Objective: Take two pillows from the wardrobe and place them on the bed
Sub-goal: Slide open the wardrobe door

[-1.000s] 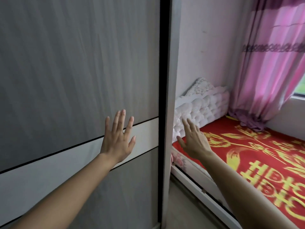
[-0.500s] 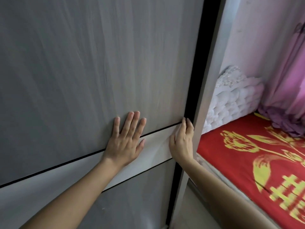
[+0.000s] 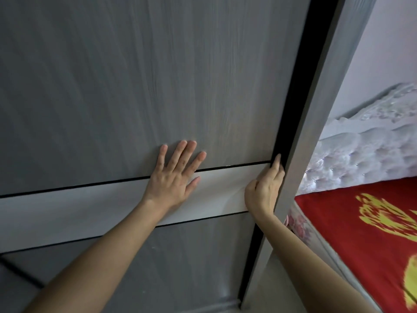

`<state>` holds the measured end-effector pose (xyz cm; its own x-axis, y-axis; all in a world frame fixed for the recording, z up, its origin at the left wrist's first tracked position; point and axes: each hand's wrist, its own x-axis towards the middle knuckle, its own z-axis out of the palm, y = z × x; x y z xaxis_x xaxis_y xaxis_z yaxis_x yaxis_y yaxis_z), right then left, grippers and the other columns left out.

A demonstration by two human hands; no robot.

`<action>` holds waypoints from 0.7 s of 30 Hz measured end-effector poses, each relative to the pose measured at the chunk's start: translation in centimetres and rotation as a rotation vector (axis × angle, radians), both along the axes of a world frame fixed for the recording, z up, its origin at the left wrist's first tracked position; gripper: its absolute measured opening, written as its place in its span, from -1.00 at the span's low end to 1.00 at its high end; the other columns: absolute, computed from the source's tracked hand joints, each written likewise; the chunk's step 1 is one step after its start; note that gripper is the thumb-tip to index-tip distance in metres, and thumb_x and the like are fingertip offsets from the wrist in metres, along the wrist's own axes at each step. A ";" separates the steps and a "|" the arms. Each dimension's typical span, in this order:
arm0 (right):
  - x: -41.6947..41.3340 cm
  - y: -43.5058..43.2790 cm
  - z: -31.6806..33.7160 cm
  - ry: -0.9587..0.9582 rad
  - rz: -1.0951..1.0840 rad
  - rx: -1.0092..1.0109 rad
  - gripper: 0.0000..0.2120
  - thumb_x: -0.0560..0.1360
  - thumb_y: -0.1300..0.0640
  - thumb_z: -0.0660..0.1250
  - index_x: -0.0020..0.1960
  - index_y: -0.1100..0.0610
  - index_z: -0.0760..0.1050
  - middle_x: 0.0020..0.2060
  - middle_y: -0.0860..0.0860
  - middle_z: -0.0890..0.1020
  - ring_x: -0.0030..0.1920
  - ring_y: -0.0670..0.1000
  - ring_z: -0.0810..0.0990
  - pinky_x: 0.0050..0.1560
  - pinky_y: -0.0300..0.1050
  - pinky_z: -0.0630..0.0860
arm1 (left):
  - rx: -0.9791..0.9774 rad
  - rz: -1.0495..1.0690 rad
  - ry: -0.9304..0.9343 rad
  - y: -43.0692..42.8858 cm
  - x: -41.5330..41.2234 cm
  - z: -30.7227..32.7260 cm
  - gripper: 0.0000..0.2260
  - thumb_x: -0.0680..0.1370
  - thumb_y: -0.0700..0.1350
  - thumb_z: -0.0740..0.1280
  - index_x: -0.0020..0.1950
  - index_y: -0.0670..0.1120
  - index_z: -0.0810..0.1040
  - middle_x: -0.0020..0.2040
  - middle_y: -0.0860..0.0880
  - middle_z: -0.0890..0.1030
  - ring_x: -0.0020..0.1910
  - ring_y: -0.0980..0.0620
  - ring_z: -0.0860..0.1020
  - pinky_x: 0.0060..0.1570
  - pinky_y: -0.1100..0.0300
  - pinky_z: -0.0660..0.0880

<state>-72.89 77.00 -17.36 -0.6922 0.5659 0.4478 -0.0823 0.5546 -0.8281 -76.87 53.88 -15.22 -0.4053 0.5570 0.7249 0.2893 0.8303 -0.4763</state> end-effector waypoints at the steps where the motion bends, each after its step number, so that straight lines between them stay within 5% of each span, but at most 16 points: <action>1: 0.1 0.3 0.0 0.008 -0.005 0.011 -0.18 0.40 0.45 0.09 0.59 0.17 -0.11 0.44 0.22 0.19 0.45 0.22 0.20 0.51 -0.04 0.11 | 0.007 0.011 -0.022 -0.3 0.3 -0.4 -0.42 0.60 0.20 0.12 0.57 0.03 0.10 0.59 -0.09 -0.16 0.57 -0.09 -0.11 0.48 -0.27 -0.10; 4: 0.4 1.0 -0.1 0.012 0.017 0.050 -0.18 0.39 0.43 0.10 0.59 0.17 -0.10 0.40 0.20 0.25 0.40 0.24 0.28 0.45 0.15 0.28 | 0.029 0.063 -0.069 -1.2 1.6 -1.5 -0.41 0.60 0.20 0.14 0.57 0.02 0.10 0.59 -0.12 -0.08 0.56 -0.13 -0.05 0.45 -0.34 -0.05; 9: 0.9 0.3 -0.5 0.028 0.110 0.117 -0.23 0.44 0.42 0.12 0.59 0.16 -0.06 0.44 0.16 0.23 0.37 0.23 0.36 0.34 0.12 0.40 | 0.040 0.160 -0.135 -3.1 3.2 -1.4 -0.41 0.60 0.18 0.14 0.58 0.00 0.09 0.58 -0.17 0.03 0.55 -0.18 0.01 0.42 -0.37 0.03; 17: 1.1 -2.7 -0.8 0.025 0.294 0.091 -0.33 0.51 0.29 0.21 0.58 0.09 0.08 0.29 0.03 0.34 -0.01 0.09 0.55 -0.07 -0.11 0.49 | 0.106 0.360 -0.288 -7.0 6.6 -0.4 -0.42 0.60 0.14 0.13 0.57 -0.04 0.12 0.59 -0.19 -0.04 0.56 -0.21 -0.07 0.41 -0.37 0.03; 21: 1.0 -4.7 -0.9 0.059 0.420 0.131 -0.35 0.56 0.24 0.27 0.58 0.07 0.10 0.22 0.06 0.40 -0.06 -0.04 0.49 -0.09 -0.25 0.41 | 0.138 0.442 -0.411 -10.1 8.5 0.0 -0.43 0.60 0.13 0.07 0.58 -0.03 0.08 0.59 -0.16 -0.09 0.57 -0.16 -0.10 0.42 -0.34 0.08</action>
<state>-71.92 72.28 -18.30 -0.8210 0.1769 0.5428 -0.3678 0.5633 -0.7398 -68.33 43.78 -15.21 -0.8377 0.1853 0.5137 0.0411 0.9594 -0.2790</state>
